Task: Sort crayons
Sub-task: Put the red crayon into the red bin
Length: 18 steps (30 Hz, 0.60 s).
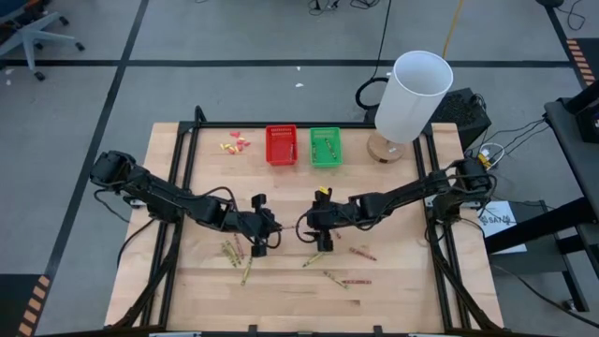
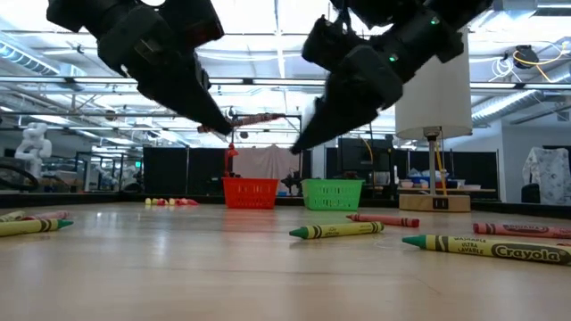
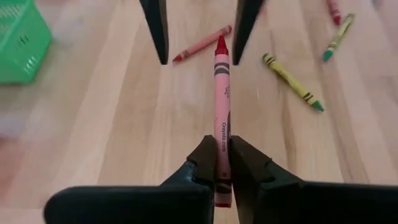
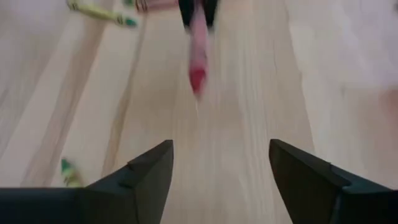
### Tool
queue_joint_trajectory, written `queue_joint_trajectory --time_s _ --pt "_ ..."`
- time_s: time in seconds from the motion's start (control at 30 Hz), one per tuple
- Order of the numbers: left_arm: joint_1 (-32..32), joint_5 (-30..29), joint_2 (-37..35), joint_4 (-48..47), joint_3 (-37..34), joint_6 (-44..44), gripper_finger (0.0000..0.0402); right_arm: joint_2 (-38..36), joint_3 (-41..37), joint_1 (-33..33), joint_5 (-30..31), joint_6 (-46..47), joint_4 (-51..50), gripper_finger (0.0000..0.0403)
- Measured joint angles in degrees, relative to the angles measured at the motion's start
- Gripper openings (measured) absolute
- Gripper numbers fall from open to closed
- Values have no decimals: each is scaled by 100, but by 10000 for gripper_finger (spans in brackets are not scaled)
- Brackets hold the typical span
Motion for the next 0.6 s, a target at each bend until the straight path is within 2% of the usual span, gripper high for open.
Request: queue_joint_trajectory --time_s 0.1,0.2,0.5,0.6 --pt "3 40 -234 53 0 234 28 -88 0 57 17 402 -627 250" --pt "3 46 -574 -13 -4 450 29 -88 -2 160 342 800 -912 247" --pt "8 22 -1941 -227 -2 1037 30 -91 0 716 1365 846 -795 243" --pt "8 14 -2350 -97 -2 1231 30 -91 0 823 1375 825 -603 242"
